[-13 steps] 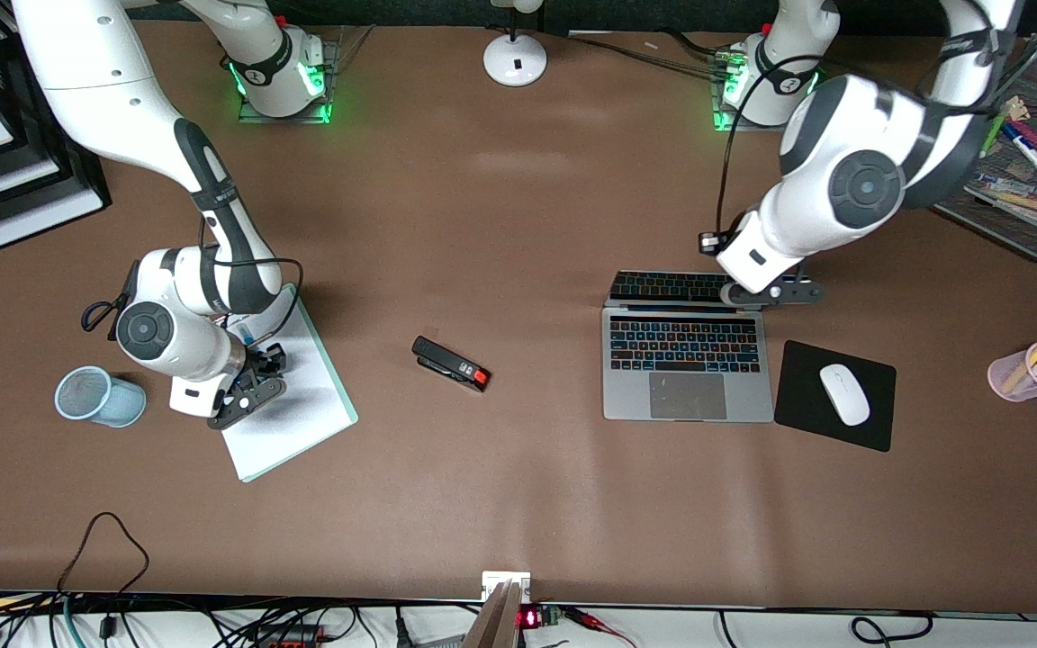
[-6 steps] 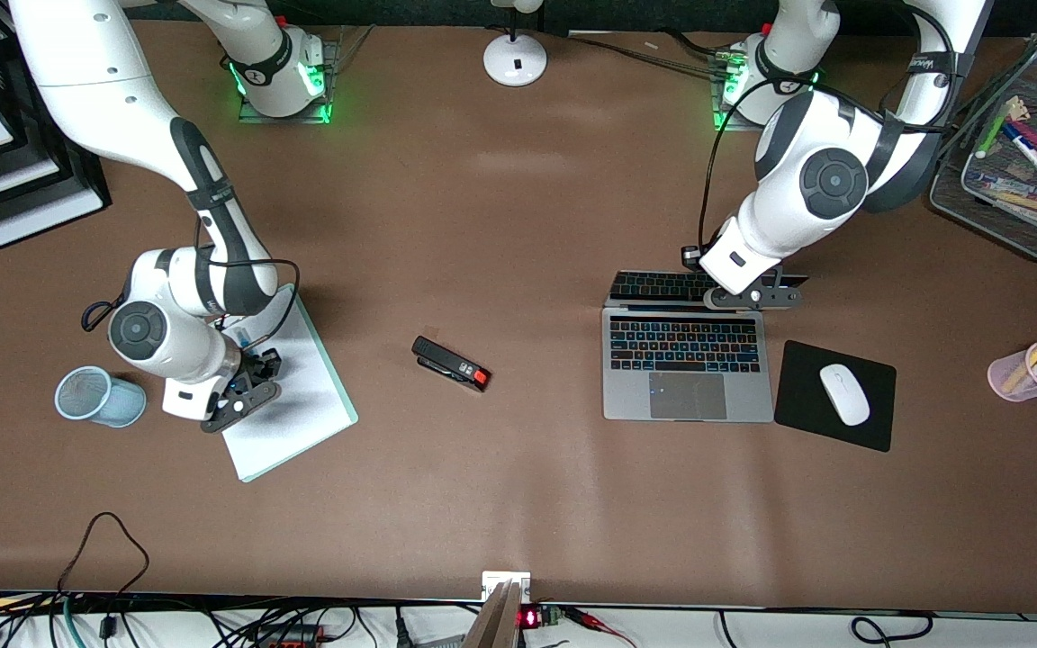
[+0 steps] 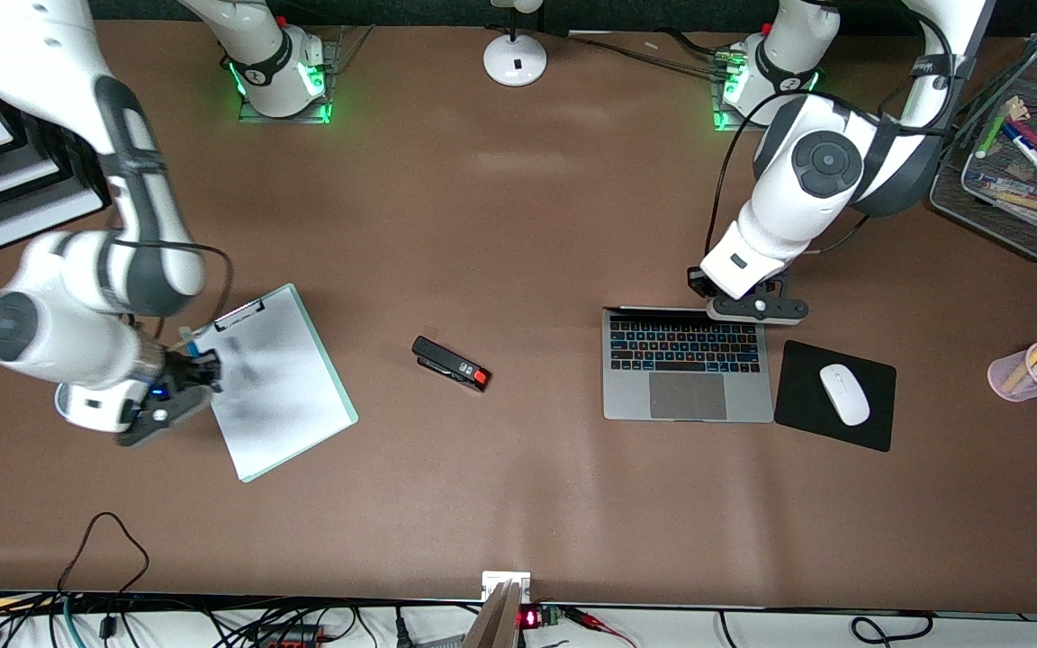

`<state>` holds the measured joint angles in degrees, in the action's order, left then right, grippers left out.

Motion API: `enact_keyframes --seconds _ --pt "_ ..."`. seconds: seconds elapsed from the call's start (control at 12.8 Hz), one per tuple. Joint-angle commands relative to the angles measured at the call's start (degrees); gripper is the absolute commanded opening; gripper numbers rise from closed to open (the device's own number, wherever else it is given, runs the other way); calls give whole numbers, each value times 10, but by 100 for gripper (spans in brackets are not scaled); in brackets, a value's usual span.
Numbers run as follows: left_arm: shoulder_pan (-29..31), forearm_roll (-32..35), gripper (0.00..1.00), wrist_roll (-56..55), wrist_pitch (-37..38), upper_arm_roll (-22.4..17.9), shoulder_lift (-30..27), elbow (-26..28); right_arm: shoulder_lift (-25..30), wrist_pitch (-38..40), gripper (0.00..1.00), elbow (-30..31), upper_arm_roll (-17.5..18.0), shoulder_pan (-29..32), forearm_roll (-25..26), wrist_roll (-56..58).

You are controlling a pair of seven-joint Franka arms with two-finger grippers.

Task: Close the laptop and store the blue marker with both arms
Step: 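Carry the marker to the cup while the left gripper reaches the laptop lid, then push the laptop lid down with the left gripper while the right gripper holds the marker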

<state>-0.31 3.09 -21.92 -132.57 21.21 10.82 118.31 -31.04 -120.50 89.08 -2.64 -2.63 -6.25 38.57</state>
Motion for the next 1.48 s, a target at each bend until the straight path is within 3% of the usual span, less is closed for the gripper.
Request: enact_keyframes --seconds 0.0,0.47,1.02,1.41 --pt "8 14 0 7 -39 1 45 -25 23 33 0 -12 5 43 -56 125" --pt "12 53 0 7 -74 -2 139 -101 26 151 0 -104 4 132 -240 394" --pt "7 142 0 1 -74 -2 269 -203 -45 184 0 -107 4 243 -460 719" --pt "5 150 0 -1 -111 -13 347 -229 -100 202 0 -108 4 282 -531 834"
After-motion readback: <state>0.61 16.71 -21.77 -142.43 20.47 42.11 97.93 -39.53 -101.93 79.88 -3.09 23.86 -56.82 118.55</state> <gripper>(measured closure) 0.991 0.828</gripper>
